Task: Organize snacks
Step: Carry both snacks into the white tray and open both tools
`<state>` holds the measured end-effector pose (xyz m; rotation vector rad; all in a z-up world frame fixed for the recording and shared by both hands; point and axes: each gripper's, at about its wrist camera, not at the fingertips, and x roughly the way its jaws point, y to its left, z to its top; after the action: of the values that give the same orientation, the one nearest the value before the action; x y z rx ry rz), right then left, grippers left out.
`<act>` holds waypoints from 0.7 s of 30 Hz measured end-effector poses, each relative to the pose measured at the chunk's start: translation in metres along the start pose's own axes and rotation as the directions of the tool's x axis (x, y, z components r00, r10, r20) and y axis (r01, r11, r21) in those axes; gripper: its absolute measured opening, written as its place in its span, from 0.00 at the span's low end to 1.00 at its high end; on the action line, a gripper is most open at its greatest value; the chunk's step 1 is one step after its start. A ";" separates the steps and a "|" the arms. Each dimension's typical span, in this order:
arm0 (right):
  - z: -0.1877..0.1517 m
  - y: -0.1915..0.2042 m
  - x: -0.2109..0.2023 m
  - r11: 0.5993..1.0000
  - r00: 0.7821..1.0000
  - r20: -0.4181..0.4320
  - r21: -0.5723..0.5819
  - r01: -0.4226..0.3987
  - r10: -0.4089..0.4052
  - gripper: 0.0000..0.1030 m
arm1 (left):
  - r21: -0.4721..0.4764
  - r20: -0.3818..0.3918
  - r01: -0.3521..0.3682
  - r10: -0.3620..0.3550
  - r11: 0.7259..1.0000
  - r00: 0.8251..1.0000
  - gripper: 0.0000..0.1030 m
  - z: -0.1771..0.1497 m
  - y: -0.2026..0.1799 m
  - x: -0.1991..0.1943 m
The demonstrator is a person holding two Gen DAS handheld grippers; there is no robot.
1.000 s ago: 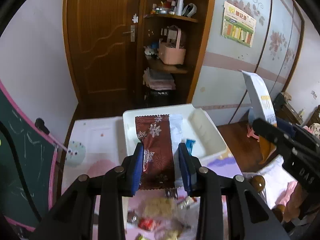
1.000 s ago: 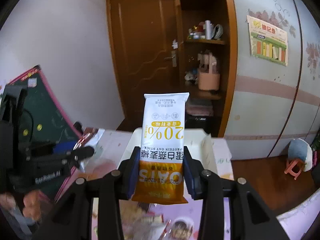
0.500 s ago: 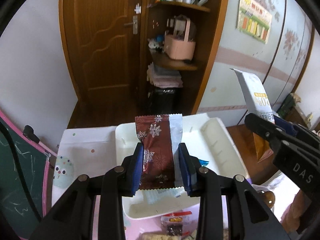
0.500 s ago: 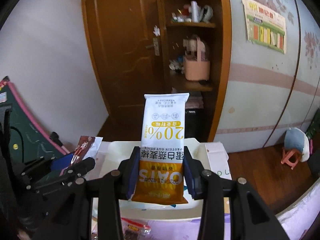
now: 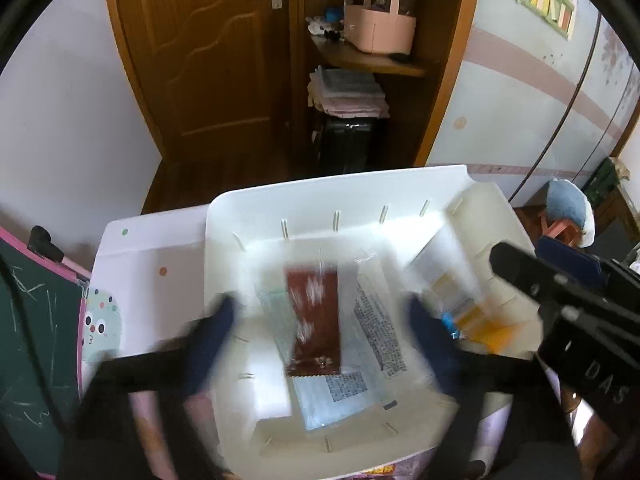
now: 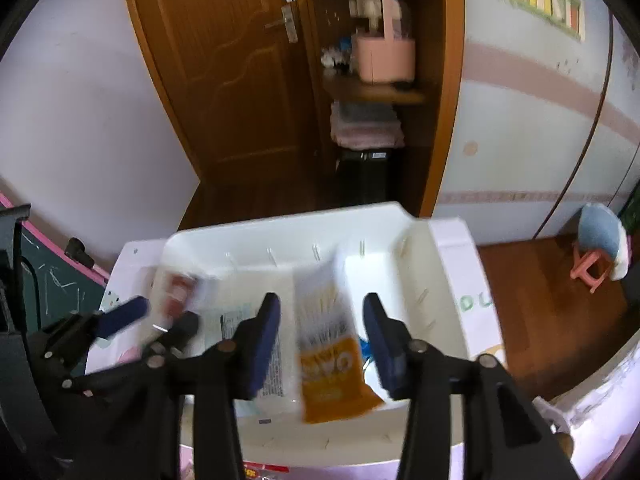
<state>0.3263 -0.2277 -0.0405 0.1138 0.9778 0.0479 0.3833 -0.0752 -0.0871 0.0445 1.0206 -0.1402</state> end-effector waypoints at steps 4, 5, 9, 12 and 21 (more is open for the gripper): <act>-0.006 -0.001 0.008 1.000 1.000 -0.005 -0.001 0.008 -0.008 0.65 | 0.019 -0.024 -0.007 0.007 1.000 1.000 0.94 -0.010 0.002 0.003; -0.006 -0.001 0.008 1.000 1.000 -0.008 0.004 0.010 -0.010 0.68 | 0.021 -0.030 -0.006 0.007 1.000 1.000 0.94 -0.011 0.004 0.003; -0.008 -0.006 0.007 1.000 1.000 -0.017 0.020 0.007 -0.006 0.71 | 0.031 -0.035 -0.024 0.025 0.999 0.999 0.95 -0.018 0.004 0.001; -0.010 -0.010 0.004 1.000 1.000 -0.010 0.031 0.003 -0.003 0.73 | 0.034 -0.033 -0.023 0.024 0.999 0.999 0.96 -0.021 0.004 -0.004; -0.015 -0.014 -0.011 0.998 1.000 0.005 0.059 0.003 -0.003 0.89 | 0.028 -0.024 -0.027 0.028 0.999 0.999 0.96 -0.030 0.004 -0.024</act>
<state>0.3079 -0.2414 -0.0417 0.1668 0.9745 0.0161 0.3467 -0.0655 -0.0825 0.0851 1.0425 -0.1290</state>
